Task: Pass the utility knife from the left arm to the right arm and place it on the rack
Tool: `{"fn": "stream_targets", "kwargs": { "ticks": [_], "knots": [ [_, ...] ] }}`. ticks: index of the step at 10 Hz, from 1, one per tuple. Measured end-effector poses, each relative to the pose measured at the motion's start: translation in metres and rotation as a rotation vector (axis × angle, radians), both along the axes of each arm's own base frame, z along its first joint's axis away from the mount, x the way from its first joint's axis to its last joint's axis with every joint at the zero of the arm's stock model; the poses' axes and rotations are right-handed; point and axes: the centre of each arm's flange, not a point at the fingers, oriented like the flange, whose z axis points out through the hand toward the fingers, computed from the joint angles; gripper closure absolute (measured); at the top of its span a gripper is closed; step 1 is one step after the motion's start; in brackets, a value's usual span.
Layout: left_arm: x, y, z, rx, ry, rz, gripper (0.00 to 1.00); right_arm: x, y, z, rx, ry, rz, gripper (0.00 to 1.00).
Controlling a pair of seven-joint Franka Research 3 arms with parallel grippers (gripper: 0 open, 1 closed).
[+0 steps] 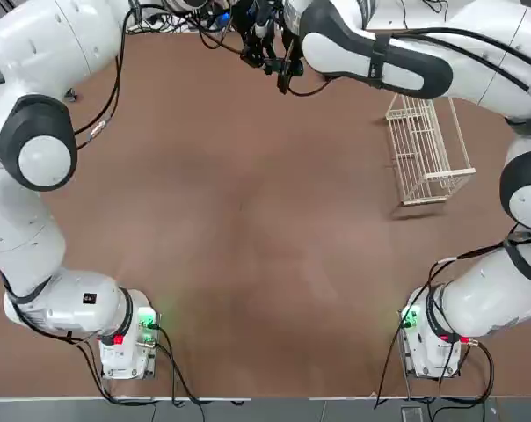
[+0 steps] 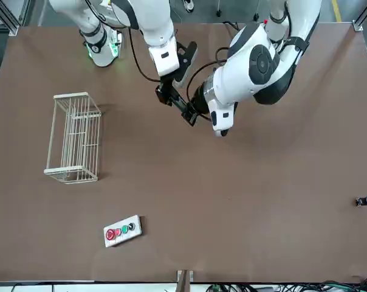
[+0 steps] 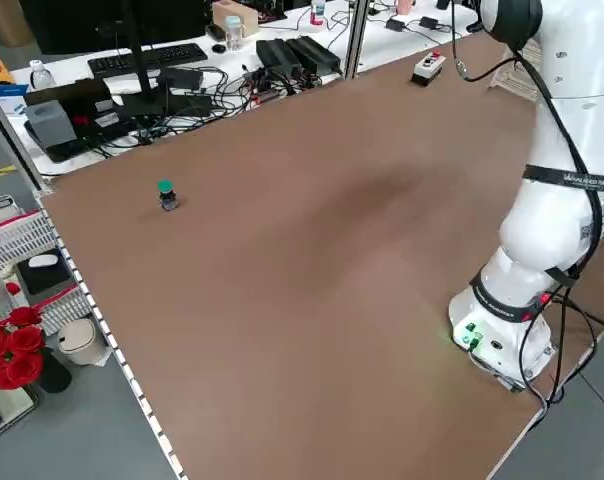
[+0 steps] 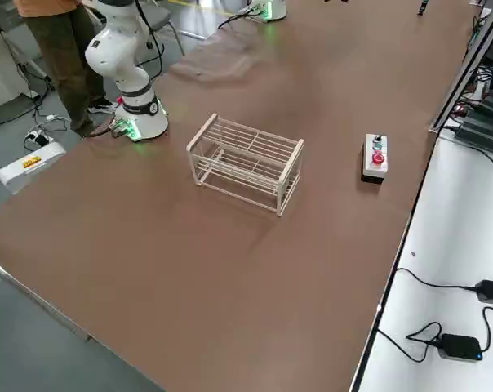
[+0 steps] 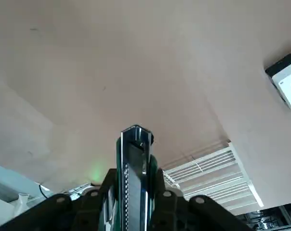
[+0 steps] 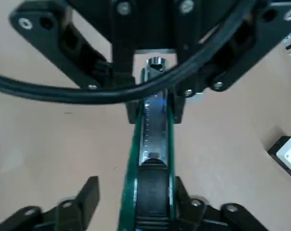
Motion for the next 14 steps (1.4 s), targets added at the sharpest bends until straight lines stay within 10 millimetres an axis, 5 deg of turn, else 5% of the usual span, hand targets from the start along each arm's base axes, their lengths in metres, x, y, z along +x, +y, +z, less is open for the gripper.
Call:
{"fn": "stream_targets", "kwargs": {
  "ticks": [6,11,14],
  "knots": [
    [0.002,0.001,0.003,-0.005,-0.005,0.004,0.66,0.006,-0.005,0.004,0.008,-0.005,-0.019,0.43],
    [0.001,-0.001,0.009,-0.02,-0.005,0.005,0.66,0.01,-0.009,0.002,0.006,-0.001,-0.029,0.86],
    [0.002,-0.001,0.011,-0.024,-0.011,0.002,0.66,0.011,-0.009,0.002,0.005,0.001,-0.032,0.92]
  ]
}}
